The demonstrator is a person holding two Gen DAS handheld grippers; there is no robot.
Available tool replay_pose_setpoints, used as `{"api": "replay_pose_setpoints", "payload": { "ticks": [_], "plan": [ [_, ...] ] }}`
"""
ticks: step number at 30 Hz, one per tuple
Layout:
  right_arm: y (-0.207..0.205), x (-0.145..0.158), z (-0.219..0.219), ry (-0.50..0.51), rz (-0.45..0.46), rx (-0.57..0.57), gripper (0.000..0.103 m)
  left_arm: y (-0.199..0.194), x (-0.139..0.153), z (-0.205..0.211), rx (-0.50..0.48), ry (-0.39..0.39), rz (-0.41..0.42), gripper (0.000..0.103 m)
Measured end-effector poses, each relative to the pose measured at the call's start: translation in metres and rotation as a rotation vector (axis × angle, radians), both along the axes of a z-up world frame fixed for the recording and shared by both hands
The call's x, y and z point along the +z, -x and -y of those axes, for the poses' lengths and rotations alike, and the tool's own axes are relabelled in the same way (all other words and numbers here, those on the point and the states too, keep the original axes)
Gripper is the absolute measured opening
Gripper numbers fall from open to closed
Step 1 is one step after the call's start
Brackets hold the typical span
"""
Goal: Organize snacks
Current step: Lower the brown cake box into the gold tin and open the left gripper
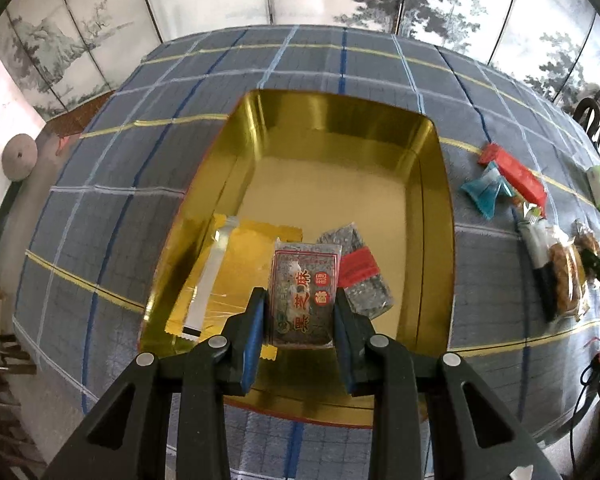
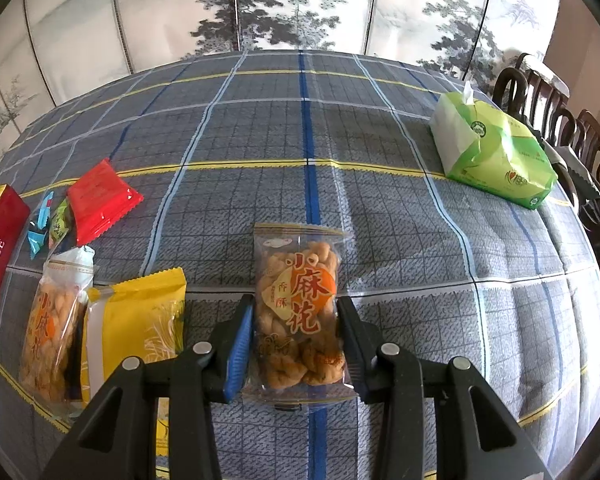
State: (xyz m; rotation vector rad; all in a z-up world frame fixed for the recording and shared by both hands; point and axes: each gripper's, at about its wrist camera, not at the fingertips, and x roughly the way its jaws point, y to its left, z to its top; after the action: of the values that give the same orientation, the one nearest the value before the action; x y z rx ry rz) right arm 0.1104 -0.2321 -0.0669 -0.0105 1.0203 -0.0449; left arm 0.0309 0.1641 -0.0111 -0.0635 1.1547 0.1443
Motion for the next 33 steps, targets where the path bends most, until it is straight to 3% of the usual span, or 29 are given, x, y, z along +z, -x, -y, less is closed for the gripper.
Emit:
{"api": "replay_pose_setpoints", "payload": {
  "ticks": [9,27,33],
  "plan": [
    [-0.001,0.0,0.0,0.0,-0.008,-0.014,0.041,-0.005,-0.019,0.005,-0.032,-0.046,-0.022,0.028],
    [-0.003,0.0,-0.002,0.008,-0.018,-0.025,0.041,-0.005,-0.026,0.01,-0.072,-0.098,-0.032,0.031],
    [-0.001,0.001,-0.005,0.023,-0.016,-0.032,0.041,-0.003,-0.02,0.011,-0.071,-0.123,-0.012,0.047]
  ]
}}
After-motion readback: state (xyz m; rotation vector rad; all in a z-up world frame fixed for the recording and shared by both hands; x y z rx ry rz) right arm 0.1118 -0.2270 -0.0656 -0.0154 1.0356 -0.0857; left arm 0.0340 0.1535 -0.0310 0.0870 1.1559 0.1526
